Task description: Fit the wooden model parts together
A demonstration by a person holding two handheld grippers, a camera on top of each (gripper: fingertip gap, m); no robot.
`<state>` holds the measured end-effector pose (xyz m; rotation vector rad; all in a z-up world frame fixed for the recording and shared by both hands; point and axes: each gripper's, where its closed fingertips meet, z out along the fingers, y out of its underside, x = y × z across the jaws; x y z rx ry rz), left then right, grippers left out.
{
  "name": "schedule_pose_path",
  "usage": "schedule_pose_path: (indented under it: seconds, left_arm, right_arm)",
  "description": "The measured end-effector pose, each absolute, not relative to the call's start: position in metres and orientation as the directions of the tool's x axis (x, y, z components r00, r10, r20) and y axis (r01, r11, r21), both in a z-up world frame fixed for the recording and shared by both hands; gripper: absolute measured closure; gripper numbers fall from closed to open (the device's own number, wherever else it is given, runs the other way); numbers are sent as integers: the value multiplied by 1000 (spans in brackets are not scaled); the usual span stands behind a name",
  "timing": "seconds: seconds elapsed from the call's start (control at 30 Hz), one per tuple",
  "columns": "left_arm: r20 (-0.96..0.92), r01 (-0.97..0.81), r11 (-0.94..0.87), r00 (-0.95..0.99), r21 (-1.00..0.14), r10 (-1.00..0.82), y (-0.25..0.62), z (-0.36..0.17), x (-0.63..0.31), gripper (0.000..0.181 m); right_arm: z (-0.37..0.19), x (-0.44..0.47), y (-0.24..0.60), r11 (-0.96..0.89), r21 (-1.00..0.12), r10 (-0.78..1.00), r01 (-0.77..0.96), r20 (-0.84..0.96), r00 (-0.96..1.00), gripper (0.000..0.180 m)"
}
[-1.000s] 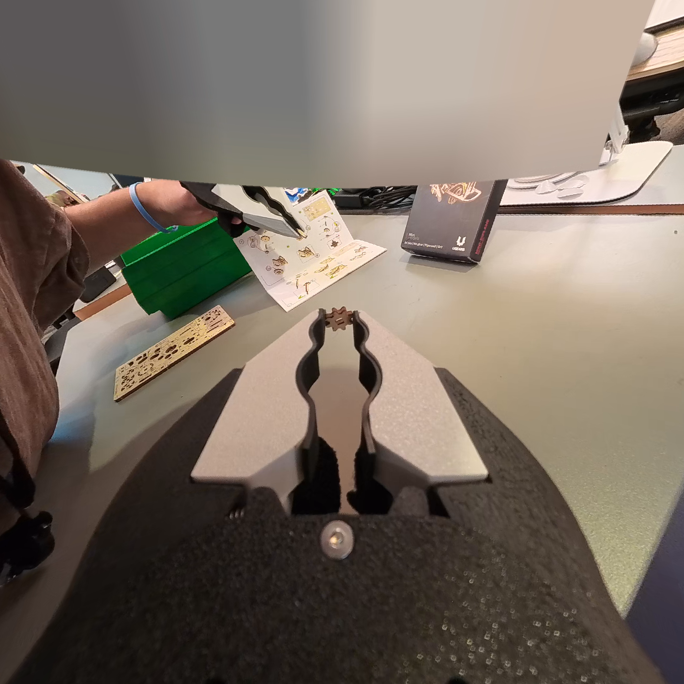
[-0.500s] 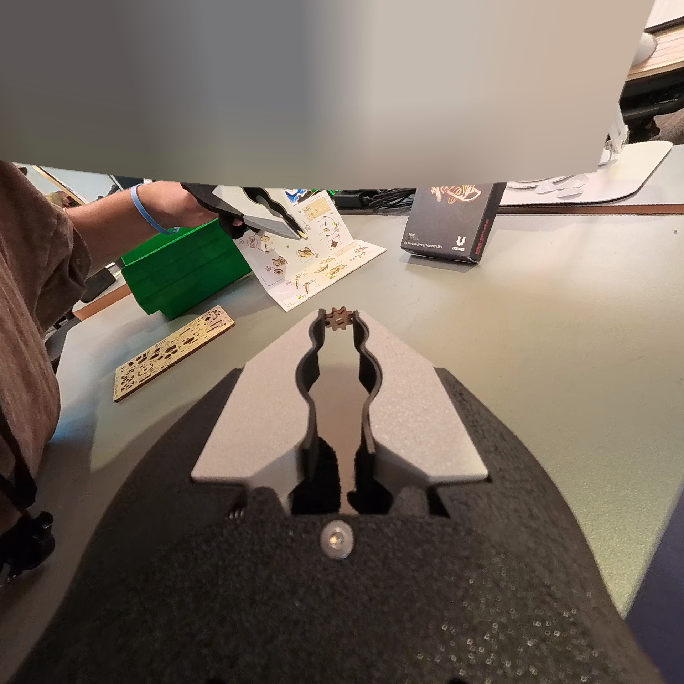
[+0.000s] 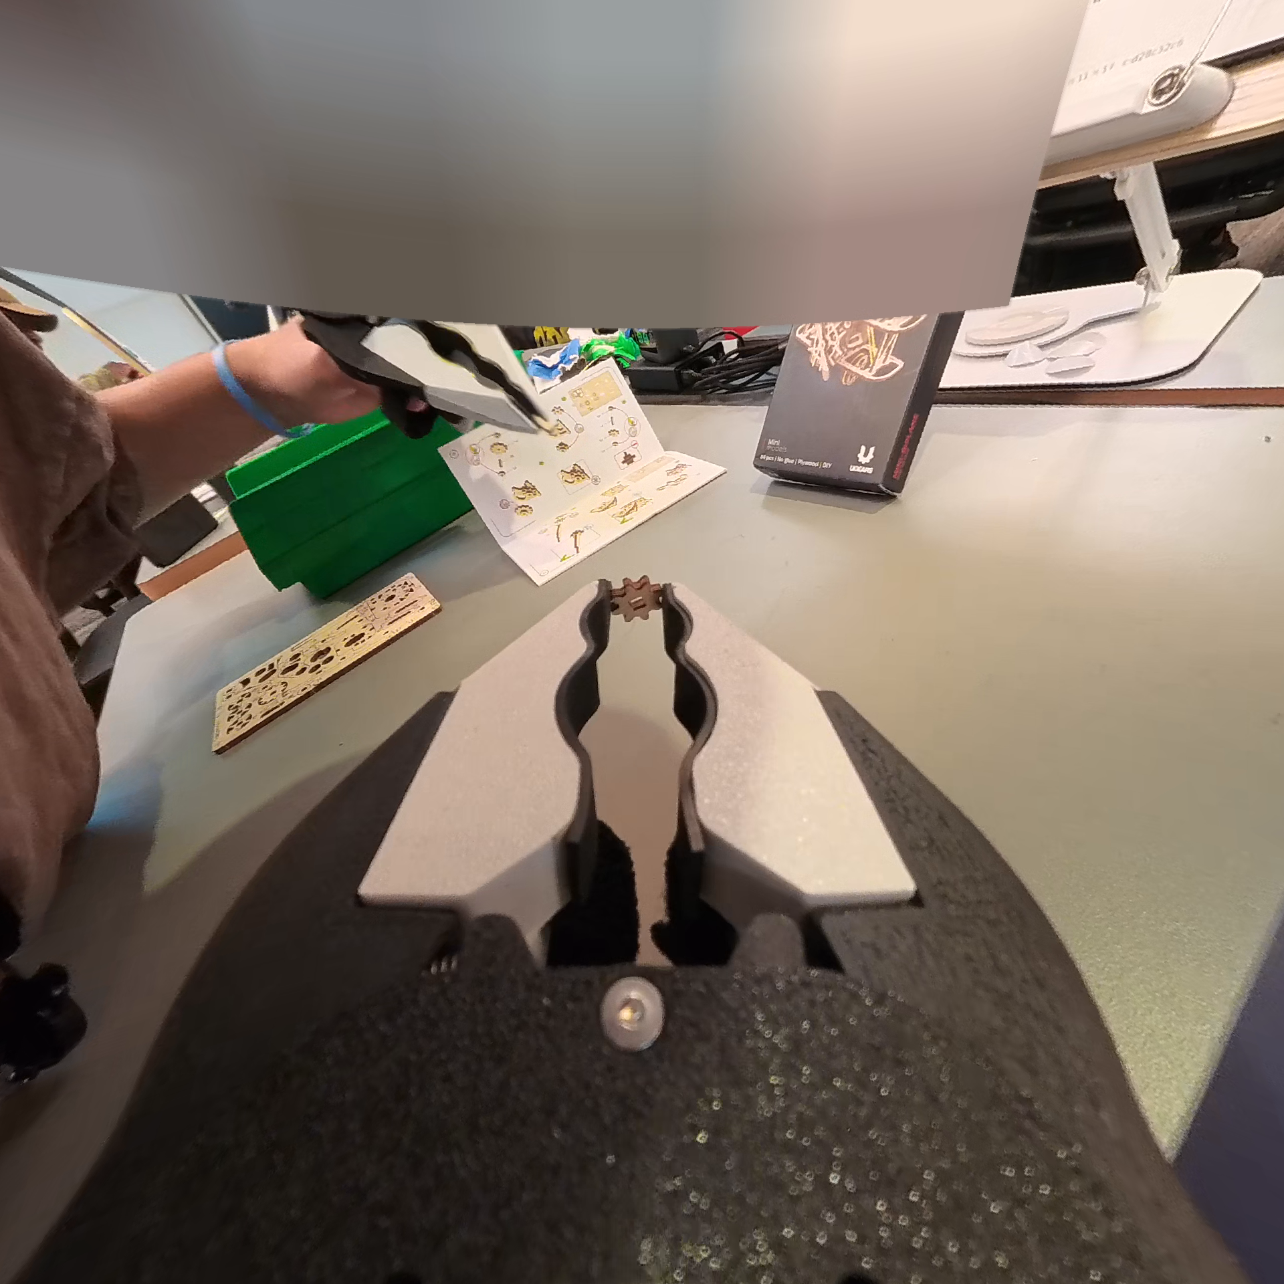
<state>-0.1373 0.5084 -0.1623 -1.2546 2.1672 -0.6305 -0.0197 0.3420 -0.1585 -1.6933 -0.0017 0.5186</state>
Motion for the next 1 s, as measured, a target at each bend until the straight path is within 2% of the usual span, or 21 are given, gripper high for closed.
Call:
schedule_pose_path:
  seconds: [0.23,0.4,0.5,0.6,0.73,1.0]
  left_arm:
    - [54,-580,104,-249,-808,-967,442,-149,-131,179]
    - [336,-478,-262,-73,-838,-939,405,-164,-125,179]
    - [428,-413,-394,11,-821,-904,398,-168,-133,179]
    - [416,-346,-424,102,-837,-904,405,-167,-146,179]
    - [336,-317,-375,172,-871,-926,413,-170,-157,179]
    - [263,-283,-291,135,-914,-955,423,-151,-146,179]
  right_arm:
    - [-158,-20,342,-196,-938,294,-285,-333,896,166]
    - [-158,-20,342,-196,-938,294,-285,-334,896,166]
    - [-158,-20,342,-198,-937,294,-286,-336,895,166]
    - [-158,-21,342,-197,-938,296,-285,-334,895,166]
    - [-158,-21,341,-195,-939,300,-282,-331,895,166]
    - [-160,-24,342,-207,-944,298,-255,-309,903,166]
